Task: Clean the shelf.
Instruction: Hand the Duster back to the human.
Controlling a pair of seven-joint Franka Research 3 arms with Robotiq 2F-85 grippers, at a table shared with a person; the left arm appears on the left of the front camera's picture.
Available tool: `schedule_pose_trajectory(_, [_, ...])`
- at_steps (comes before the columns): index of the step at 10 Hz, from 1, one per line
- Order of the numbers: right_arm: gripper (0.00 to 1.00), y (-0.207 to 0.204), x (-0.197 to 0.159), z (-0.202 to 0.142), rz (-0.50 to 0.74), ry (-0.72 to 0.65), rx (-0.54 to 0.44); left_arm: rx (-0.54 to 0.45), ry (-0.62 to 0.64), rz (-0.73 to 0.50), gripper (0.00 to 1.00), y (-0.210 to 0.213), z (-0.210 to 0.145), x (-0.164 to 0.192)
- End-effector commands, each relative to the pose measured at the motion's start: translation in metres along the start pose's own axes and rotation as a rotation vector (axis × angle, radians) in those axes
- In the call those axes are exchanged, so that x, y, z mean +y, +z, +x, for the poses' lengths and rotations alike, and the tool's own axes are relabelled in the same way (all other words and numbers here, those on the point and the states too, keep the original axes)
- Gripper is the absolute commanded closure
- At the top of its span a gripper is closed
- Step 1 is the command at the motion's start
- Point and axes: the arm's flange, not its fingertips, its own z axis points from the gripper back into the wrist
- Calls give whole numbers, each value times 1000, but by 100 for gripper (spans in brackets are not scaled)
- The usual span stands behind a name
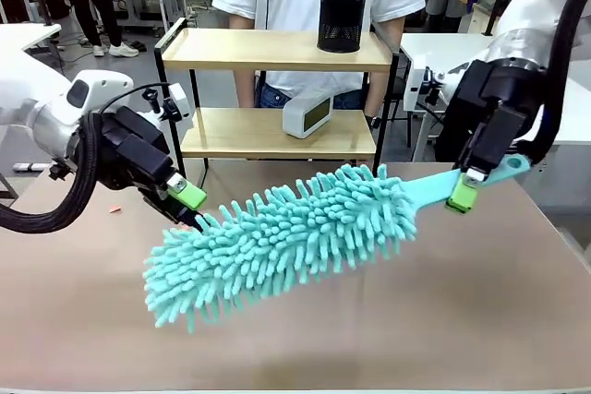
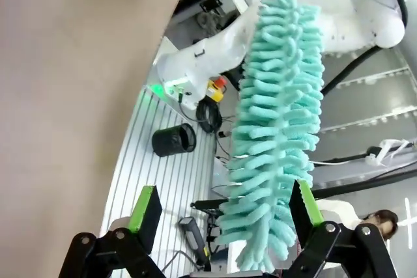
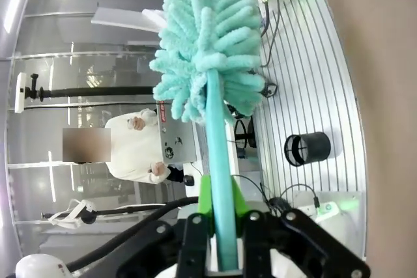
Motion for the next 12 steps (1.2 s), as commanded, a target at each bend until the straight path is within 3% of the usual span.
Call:
schedule_pose_trajectory(1, [89,3,-5,16,30,14,-62,39,-3,-65,0,-10,8,-3])
schedule_pose_trajectory(5, [89,6,-24,31,70,19,-101,90,-33,-88,0,-16,11,-12])
schedule_pose_trajectory(10, [89,9,-23,33,76,16,-101,131,-43,-83,0,-15,12,-14])
schedule_pose_trajectory(11, [89,9,-24,34,78,13,-99,154,-51,-72,59,-16,12,-14])
schedule_pose_trajectory(12, [89,8,-24,34,82,12,-95,164,-51,-91,59,-16,12,-14])
